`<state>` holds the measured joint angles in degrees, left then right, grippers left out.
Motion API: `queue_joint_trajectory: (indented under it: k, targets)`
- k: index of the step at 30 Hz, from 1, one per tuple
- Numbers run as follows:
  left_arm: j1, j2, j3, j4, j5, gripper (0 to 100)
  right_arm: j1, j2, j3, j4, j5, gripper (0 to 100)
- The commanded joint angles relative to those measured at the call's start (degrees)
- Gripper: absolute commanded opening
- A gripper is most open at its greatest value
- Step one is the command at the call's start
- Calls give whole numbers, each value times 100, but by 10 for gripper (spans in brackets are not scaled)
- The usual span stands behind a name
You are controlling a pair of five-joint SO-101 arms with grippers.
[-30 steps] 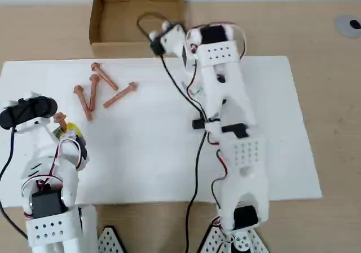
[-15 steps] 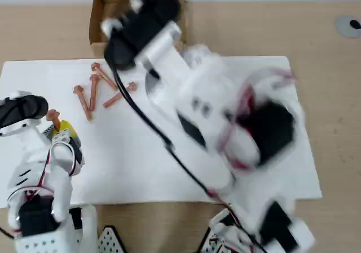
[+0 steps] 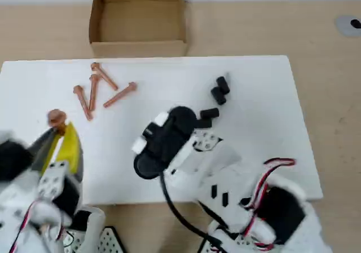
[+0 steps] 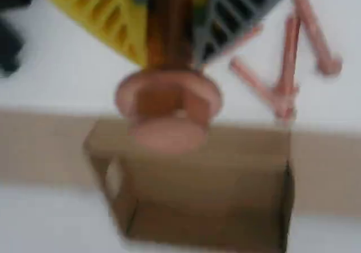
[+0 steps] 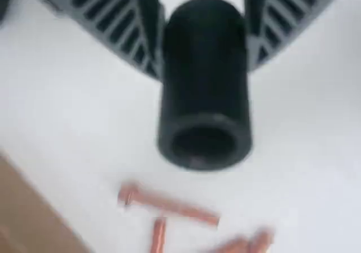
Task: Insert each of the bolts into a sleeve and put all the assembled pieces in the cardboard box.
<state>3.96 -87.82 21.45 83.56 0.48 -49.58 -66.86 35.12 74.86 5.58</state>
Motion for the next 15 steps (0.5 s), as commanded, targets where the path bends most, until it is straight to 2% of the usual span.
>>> queue_joint_trajectory:
  k: [1, 6, 8, 11, 15]
  targets:
    - [105, 13, -985, 9, -53, 6, 136, -593, 1868, -2075, -62, 10]
    - [105, 13, -1802, 264, -44, 6, 101, -1112, 3820, -4738, -62, 10]
    - [202, 22, -1996, 536, -35, 6, 101, -1182, 4189, -5433, -62, 10]
    - [791, 22, -2198, 879, -9, 6, 101, -1174, 4374, -5873, -97, 10]
    - [1714, 22, -2242, 1037, 53, 5, 101, -1165, 4418, -5952, -756, 10]
